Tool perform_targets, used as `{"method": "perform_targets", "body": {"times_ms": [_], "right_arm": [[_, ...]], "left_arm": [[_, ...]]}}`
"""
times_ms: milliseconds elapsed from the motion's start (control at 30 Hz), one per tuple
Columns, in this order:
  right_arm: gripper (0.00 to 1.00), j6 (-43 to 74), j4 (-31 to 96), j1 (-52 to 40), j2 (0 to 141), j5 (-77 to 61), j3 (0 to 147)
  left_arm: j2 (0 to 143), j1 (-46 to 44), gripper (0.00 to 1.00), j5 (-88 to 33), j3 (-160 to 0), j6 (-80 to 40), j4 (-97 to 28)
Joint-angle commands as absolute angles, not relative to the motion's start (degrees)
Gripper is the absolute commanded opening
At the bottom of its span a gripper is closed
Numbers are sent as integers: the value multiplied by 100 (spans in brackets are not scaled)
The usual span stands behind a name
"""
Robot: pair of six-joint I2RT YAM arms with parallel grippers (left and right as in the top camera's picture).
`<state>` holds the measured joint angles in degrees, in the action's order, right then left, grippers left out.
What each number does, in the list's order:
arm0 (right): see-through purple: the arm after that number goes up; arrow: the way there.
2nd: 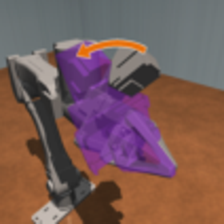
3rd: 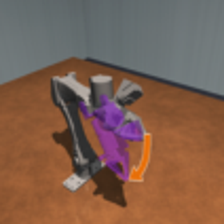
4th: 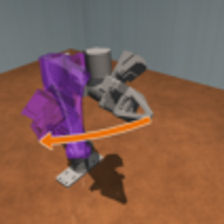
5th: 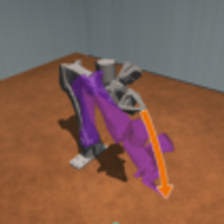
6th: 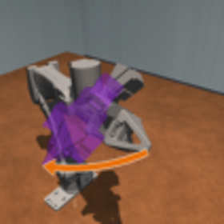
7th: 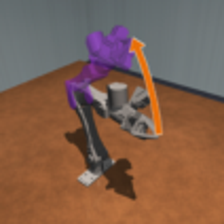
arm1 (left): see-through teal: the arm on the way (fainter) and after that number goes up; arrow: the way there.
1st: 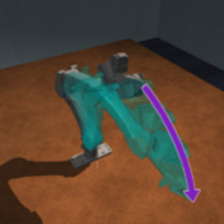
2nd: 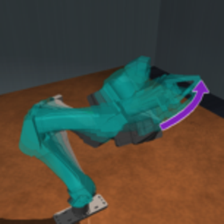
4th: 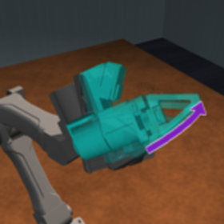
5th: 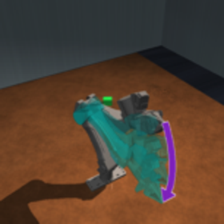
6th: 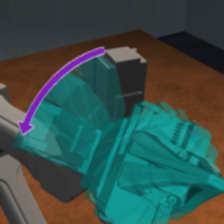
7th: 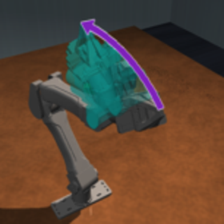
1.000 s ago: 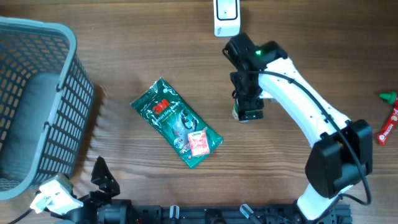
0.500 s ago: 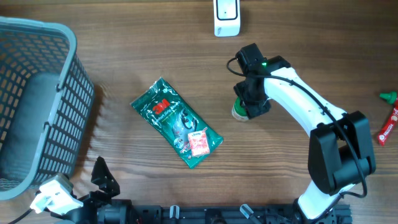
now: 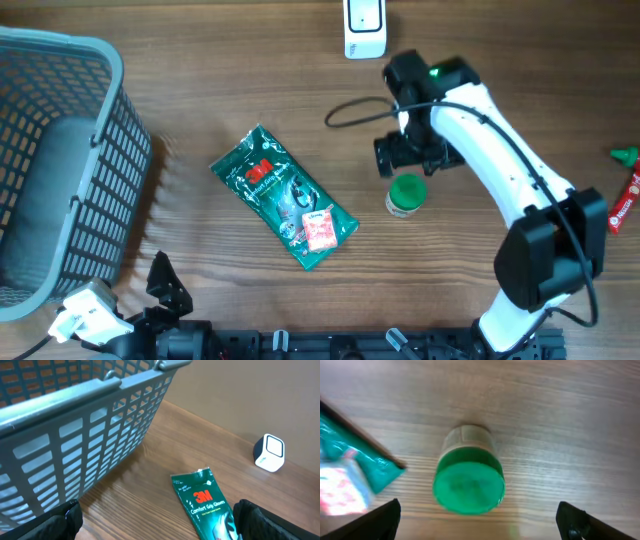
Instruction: Scan the item barcode
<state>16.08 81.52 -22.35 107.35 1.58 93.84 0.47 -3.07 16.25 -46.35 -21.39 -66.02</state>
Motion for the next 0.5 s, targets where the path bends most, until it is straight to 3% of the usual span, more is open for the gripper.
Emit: {"method": "perform_targets", "body": {"times_ms": [0, 67, 167, 467], "right_arm": [[100, 5811, 8917, -2150, 10468, 329, 10001], [100, 8311, 9129, -2150, 10315, 526, 10001], [100, 10221, 9043, -2152, 10318, 75, 9769], [100, 10731, 7054, -2152, 10318, -246, 7758]], "left_arm": [[27, -333, 100, 1656, -4639, -2167, -6582], [27, -333, 100, 1658, -4639, -2167, -6582], [27, -333, 100, 1656, -4639, -2167, -6582], [27, -331, 100, 1656, -4639, -2167, -6582]]}}
